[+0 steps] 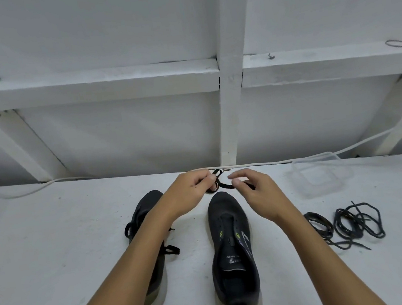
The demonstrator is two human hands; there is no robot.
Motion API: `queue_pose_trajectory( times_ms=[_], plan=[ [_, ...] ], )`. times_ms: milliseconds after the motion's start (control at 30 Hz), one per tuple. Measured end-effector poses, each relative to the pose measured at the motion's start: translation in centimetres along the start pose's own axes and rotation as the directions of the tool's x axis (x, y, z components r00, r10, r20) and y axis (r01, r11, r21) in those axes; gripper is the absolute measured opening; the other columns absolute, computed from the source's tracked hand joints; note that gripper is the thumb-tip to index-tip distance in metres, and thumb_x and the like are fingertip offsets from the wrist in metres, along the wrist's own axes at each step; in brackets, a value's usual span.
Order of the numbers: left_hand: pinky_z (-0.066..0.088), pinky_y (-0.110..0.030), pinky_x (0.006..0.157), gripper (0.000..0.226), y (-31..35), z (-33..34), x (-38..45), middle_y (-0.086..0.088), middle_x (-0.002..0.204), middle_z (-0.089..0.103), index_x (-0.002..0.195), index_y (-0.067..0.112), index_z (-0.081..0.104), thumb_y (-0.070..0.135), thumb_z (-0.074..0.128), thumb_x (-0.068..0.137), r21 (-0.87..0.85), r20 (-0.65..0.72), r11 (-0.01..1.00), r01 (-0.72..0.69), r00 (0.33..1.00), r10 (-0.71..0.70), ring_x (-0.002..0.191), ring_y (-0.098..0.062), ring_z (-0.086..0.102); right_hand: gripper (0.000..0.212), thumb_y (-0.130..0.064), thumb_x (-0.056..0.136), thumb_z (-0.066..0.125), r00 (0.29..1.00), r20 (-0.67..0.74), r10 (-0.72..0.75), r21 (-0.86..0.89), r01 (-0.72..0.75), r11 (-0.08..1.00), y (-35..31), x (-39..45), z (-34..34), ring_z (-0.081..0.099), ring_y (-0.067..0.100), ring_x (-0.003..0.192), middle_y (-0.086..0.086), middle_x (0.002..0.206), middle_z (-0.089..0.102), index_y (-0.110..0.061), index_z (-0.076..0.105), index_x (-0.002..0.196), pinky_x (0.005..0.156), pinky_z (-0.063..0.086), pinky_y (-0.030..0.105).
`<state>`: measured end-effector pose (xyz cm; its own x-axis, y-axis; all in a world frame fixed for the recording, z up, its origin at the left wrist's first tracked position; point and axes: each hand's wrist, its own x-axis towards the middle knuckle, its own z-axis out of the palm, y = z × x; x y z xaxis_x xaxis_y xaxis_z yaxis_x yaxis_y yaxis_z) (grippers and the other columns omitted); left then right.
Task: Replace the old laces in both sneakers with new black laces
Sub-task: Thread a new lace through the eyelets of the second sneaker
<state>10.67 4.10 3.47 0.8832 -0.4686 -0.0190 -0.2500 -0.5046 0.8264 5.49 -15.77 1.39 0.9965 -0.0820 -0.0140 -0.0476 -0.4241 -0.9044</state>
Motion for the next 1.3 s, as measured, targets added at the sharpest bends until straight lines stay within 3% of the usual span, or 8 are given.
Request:
queue_pose_trajectory(
  times_ms=[67,233,467,633,733,1000,1133,1300],
  plan=[
    [0.038,-0.027,0.068,0.034,0.0,0.0,-0.1,0.018,0.072,0.06,0.075,0.022,0.063,0.032,0.048,0.103,-0.007,0.028,1.0,-0.013,1.0,0.013,0.063,-0.005,0.046,0.021,-0.027,0.1,0.06,0.996,0.08,-0.027,0.005,0.027,1.0,-0.8,-0.4,0.4,0.061,-0.008,0.071,-0.033,0.076,0.066,-0.039,0.07,0.115,0.067,0.041,0.007],
    [0.034,-0.033,0.065,0.035,0.4,0.2,-0.5,0.011,0.067,0.052,0.071,0.022,0.062,0.04,0.049,0.098,-0.052,0.052,0.998,-0.02,0.998,0.023,0.062,-0.013,0.039,0.021,-0.026,0.099,0.058,0.993,0.116,-0.021,-0.136,0.037,0.99,-1.0,-0.2,1.3,0.055,-0.002,0.065,-0.01,0.077,0.07,-0.025,0.071,0.083,0.065,0.041,0.018],
    [0.031,-0.03,0.06,0.037,-1.8,-3.0,-1.8,0.005,0.06,0.039,0.07,0.025,0.063,0.04,0.05,0.102,0.022,-0.051,0.996,0.082,0.995,-0.081,0.058,-0.013,0.035,0.015,-0.018,0.101,0.044,0.947,-0.273,0.172,-0.163,-0.221,0.962,1.8,0.0,-2.3,0.053,0.016,0.063,0.002,0.078,0.066,-0.015,0.058,0.102,0.056,0.041,0.03],
    [0.027,-0.029,0.055,0.036,-0.1,-1.2,-1.6,0.008,0.056,0.035,0.071,0.023,0.063,0.036,0.051,0.102,-0.009,0.001,0.998,0.056,0.998,-0.056,0.053,-0.012,0.03,0.04,-0.028,0.103,0.055,0.991,0.055,-0.123,-0.147,0.13,0.981,-0.8,-0.9,0.7,0.05,0.007,0.06,-0.007,0.067,0.056,-0.049,0.051,0.136,0.064,0.042,0.013],
    [0.027,-0.028,0.056,0.035,0.7,-0.4,-1.4,0.013,0.05,0.038,0.073,0.018,0.064,0.033,0.051,0.103,-0.026,0.029,0.999,0.034,0.999,-0.033,0.053,-0.011,0.031,0.014,-0.026,0.101,0.058,0.978,0.103,-0.181,-0.163,0.196,0.967,-1.1,-0.6,2.4,0.054,0.01,0.069,-0.01,0.076,0.065,-0.037,0.067,0.099,0.071,0.047,0.025],
    [0.028,-0.023,0.054,0.037,-1.0,-2.3,-2.7,0.009,0.055,0.036,0.074,0.017,0.063,0.037,0.05,0.103,-0.035,-0.035,0.995,0.093,0.995,-0.094,0.051,-0.008,0.03,0.017,-0.018,0.103,0.051,0.962,-0.262,0.077,-0.185,-0.128,0.974,1.3,-0.4,-1.1,0.055,0.016,0.065,-0.007,0.066,0.059,-0.024,0.064,0.094,0.056,0.038,0.021],
    [0.029,-0.025,0.056,0.037,-0.7,-1.7,-2.3,0.01,0.056,0.037,0.07,0.022,0.062,0.037,0.051,0.102,-0.044,-0.022,0.995,0.09,0.996,-0.091,0.054,-0.01,0.033,0.034,-0.033,0.103,0.055,0.999,0.009,-0.051,-0.176,0.052,0.983,-0.9,-1.8,0.2,0.052,0.002,0.06,-0.008,0.063,0.054,-0.051,0.048,0.131,0.064,0.041,0.012],
    [0.028,-0.03,0.06,0.039,0.1,-0.6,-1.9,0.011,0.056,0.039,0.064,0.031,0.061,0.035,0.052,0.102,-0.048,0.044,0.998,0.041,0.998,-0.039,0.058,-0.015,0.032,0.018,-0.026,0.101,0.056,0.985,0.048,-0.164,-0.168,0.17,0.971,-1.7,-1.1,2.5,0.057,0.006,0.068,-0.013,0.074,0.066,-0.034,0.065,0.087,0.065,0.044,0.023]
  ],
)
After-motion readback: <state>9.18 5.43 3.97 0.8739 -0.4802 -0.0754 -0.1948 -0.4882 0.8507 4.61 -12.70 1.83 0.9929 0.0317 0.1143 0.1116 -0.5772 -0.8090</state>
